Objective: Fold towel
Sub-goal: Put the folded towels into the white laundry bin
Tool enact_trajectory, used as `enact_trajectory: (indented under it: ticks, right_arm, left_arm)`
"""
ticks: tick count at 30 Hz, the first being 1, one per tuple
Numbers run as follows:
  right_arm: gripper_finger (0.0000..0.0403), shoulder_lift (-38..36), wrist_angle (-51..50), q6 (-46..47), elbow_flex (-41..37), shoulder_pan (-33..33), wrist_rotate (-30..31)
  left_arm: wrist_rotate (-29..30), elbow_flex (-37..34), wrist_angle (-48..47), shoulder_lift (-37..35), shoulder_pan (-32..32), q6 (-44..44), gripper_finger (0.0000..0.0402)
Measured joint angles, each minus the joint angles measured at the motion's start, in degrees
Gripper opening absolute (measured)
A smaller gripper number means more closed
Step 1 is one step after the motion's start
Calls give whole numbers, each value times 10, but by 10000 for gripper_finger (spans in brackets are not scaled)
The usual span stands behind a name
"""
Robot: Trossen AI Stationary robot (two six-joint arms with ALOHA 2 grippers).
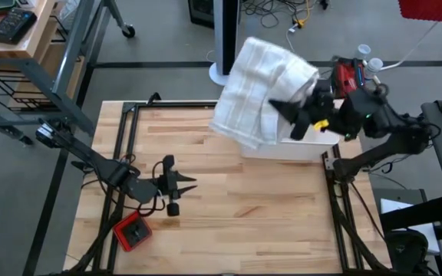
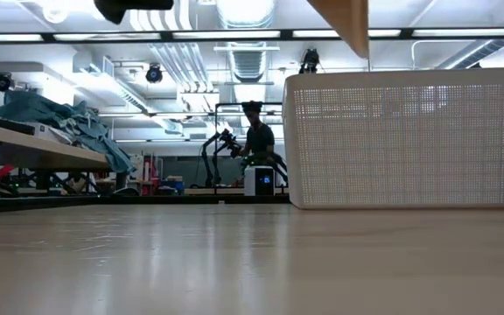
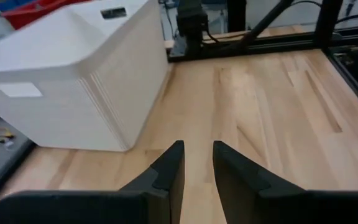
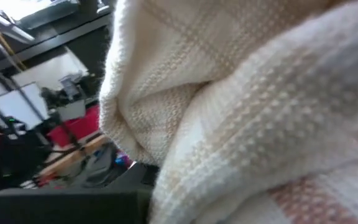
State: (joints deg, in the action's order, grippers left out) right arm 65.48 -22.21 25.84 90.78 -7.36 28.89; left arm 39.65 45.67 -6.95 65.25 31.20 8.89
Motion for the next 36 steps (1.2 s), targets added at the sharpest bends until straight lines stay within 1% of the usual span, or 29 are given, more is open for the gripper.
enact_trajectory:
  ticks: [2, 4, 7, 10, 12, 15, 18, 20, 25, 30, 36]
  right_arm:
    - [83, 0, -20, -20, 19, 22, 6]
    - [83, -2, -45, -36, 30, 46, 32]
    - [83, -1, -93, -45, 27, 92, 54]
    - [83, 3, -129, -49, 15, 140, 52]
    - [83, 7, -135, -46, 5, 165, 50]
    - [83, 17, -140, -40, -21, 206, 22]
    - [83, 28, -118, -36, -59, 244, -19]
    - [83, 30, -99, -33, -88, 265, -34]
    - [83, 17, -43, -33, -178, 313, -96]
    - [83, -51, 38, -21, -272, 341, -134]
    - [83, -144, 110, 47, -402, 368, -156]
  left_arm:
    - [10, 6, 0, 0, 0, -14, 75]
    - [21, 13, -1, 0, 0, -28, 75]
    - [36, 21, -2, 0, -3, -50, 75]
    - [38, 27, -5, -4, -7, -68, 75]
    - [38, 30, -4, -8, -13, -70, 75]
    - [35, 30, -6, -17, -23, -72, 75]
    - [34, 30, -22, -23, -29, -70, 75]
    - [33, 30, -36, -25, -30, -65, 75]
    - [32, 30, -66, -26, -29, -38, 75]
    - [32, 25, -79, -25, -29, -21, 75]
    - [32, 23, -78, -25, -29, -9, 75]
